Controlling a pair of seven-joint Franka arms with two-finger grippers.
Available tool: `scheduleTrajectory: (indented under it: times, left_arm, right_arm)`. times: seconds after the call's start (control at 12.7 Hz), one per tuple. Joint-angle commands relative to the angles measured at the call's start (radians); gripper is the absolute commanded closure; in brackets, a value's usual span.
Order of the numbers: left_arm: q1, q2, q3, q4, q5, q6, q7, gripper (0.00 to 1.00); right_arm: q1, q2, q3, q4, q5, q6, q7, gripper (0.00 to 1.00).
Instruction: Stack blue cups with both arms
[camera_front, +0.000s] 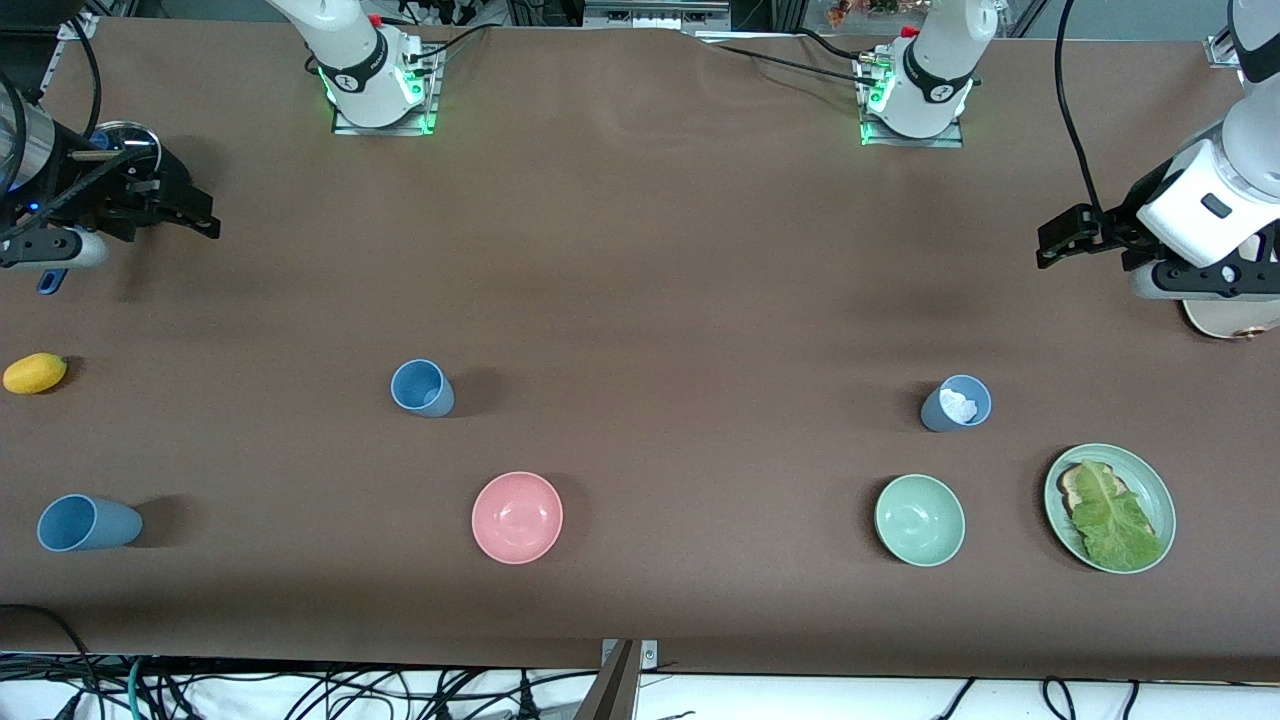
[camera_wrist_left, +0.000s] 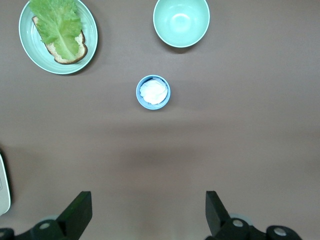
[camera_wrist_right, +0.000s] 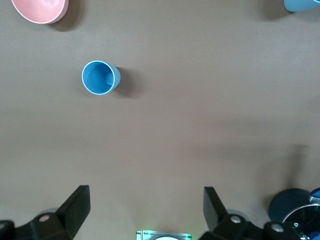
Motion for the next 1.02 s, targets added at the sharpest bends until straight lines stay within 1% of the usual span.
scheduleTrajectory:
  times: [0.0, 0.24, 0.63, 0.79, 0.95]
  left_arm:
    - [-0.007, -0.013, 0.005, -0.004, -0.013, -0.014, 0.01, 0.0]
    - [-0.007, 0.005, -0.001, -0.01, -0.011, -0.018, 0.01, 0.0]
    - [0.003, 0.085, -0.001, -0.018, -0.01, 0.004, 0.017, 0.0]
    - [0.003, 0.135, 0.0, -0.022, 0.01, 0.053, 0.024, 0.0]
    - [0.007, 0.18, 0.0, -0.039, 0.036, 0.132, 0.078, 0.0]
  right_arm:
    - [-0.009, 0.006, 0.005, 0.021, 0.013, -0.02, -0.016, 0.0]
    - [-0.009, 0.006, 0.005, 0.021, 0.013, -0.019, -0.016, 0.0]
    - [-0.009, 0.006, 0.005, 0.021, 0.013, -0.02, -0.014, 0.0]
    - [-0.009, 0.006, 0.005, 0.021, 0.013, -0.02, -0.016, 0.0]
    - [-0.009, 0.006, 0.005, 0.021, 0.013, -0.02, -0.016, 0.0]
